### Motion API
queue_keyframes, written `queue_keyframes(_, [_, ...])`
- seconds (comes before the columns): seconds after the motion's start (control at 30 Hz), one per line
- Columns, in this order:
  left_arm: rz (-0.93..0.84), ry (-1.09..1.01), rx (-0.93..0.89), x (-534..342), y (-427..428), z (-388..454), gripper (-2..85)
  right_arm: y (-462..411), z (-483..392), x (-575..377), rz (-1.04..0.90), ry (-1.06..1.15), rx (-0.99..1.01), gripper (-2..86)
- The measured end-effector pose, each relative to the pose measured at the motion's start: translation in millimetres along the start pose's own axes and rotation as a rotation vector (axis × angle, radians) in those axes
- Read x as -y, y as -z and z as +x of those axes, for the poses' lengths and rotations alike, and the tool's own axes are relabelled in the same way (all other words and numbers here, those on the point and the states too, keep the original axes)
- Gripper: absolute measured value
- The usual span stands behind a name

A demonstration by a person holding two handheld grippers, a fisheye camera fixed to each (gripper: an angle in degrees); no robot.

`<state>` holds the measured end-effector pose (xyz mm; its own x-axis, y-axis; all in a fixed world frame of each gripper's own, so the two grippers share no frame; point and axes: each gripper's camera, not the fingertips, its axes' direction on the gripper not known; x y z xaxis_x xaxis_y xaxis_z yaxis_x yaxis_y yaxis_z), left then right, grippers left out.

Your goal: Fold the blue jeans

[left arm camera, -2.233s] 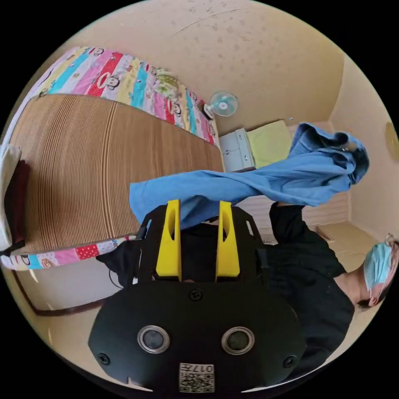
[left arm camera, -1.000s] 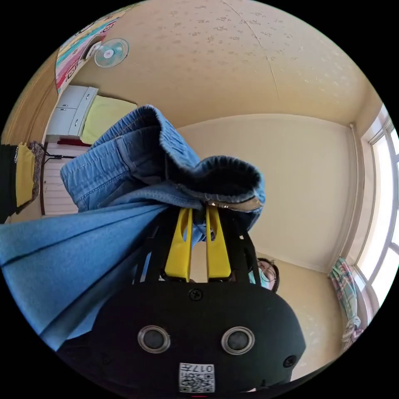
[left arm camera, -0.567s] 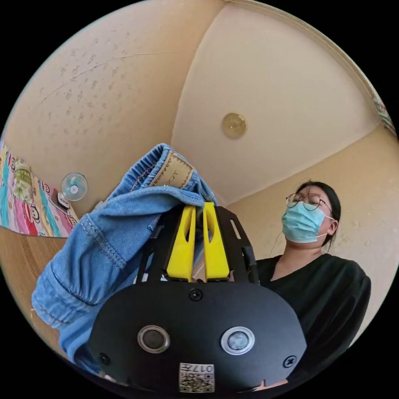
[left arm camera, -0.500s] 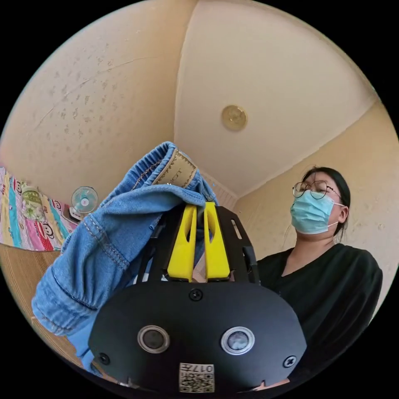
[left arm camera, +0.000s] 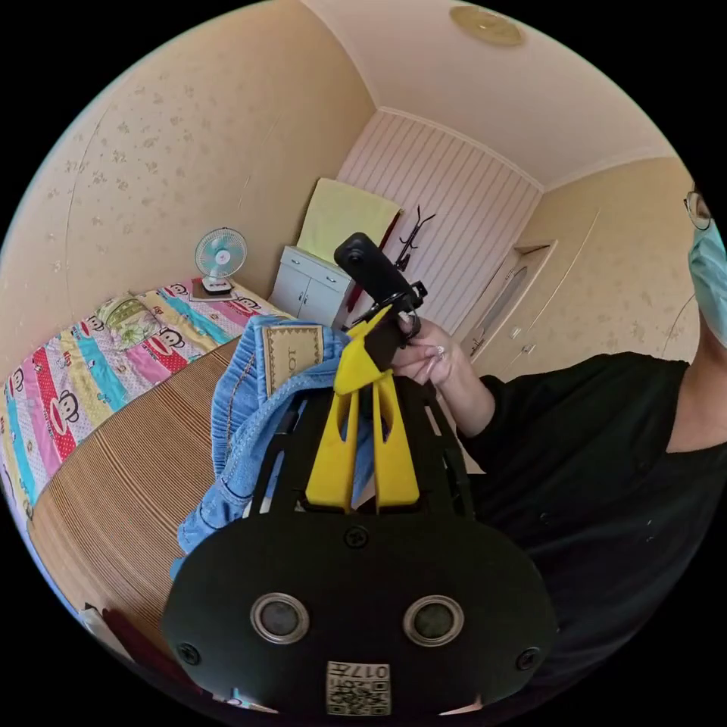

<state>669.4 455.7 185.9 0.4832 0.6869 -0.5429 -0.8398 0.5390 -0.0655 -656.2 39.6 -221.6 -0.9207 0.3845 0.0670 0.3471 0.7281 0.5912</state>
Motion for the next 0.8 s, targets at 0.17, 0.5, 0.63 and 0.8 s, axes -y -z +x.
queue_keyframes(0.17, [0.046,0.024,-0.050,-19.6,-10.1,1.3,2.0,27.2,41.2,-29.7,0.194,-0.010,0.334,4.9])
queue_keyframes(0.5, [0.146,0.109,-0.238,-42.6,-6.8,-25.7,3.7,104.9,-92.0,-35.4,0.295,0.566,0.289,2.5])
queue_keyframes(0.63, [0.232,0.128,-0.290,-49.8,22.0,-45.4,7.5,120.9,-176.9,-46.4,0.248,0.838,0.169,1.9])
queue_keyframes(0.8, [0.417,0.293,-0.263,-70.5,76.3,-85.7,14.5,117.0,-241.7,-46.9,0.149,0.969,0.106,1.5])
